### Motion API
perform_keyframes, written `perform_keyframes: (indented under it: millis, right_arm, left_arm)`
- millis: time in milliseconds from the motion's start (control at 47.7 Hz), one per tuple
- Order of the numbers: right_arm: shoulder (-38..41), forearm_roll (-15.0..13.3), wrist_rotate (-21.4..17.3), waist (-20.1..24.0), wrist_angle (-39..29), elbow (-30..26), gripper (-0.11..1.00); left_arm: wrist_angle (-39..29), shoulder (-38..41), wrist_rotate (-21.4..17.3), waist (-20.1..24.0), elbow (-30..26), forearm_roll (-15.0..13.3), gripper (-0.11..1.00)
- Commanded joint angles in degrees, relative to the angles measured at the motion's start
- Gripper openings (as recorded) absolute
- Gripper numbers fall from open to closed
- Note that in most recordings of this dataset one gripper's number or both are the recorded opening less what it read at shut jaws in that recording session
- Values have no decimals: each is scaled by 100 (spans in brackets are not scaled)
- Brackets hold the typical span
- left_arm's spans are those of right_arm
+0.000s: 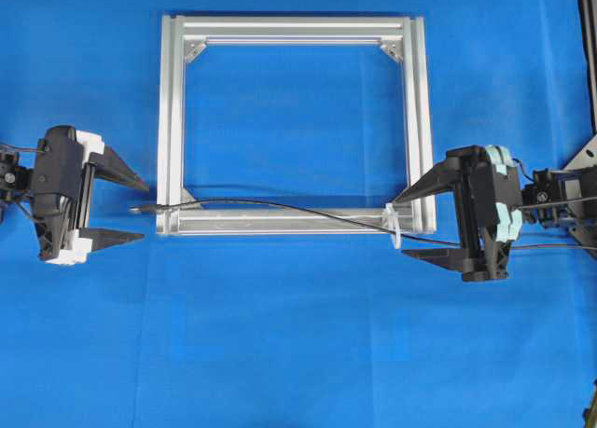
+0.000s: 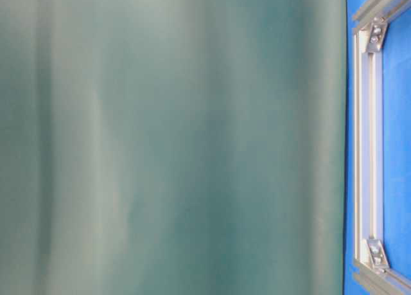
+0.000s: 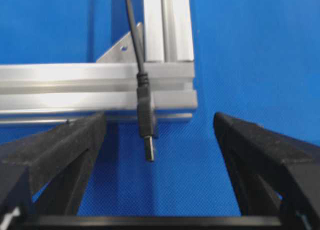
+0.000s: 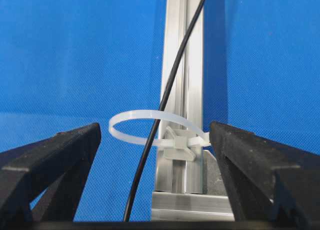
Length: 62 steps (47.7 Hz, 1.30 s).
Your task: Insert the wire through the string loop located on the right side.
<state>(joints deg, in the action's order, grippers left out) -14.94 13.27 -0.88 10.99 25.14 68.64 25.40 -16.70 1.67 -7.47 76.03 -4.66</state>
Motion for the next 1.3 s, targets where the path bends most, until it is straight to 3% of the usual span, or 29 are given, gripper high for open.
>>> perform_keyframes:
  millis: [0,587,1279]
  right_arm:
    - [-141,-9,26,0,-9,-97,93]
    - [-1705,-9,413,-255,-1195,-475,93]
    - [-1775,-53,431,-272,-1257,-466,93]
  left_arm:
    - [18,-53,44,-18,-62,18,90]
    - [-650,-1415,-44,26,-642,18,90]
    - [-747,-1564,-44,158,-615,18,90]
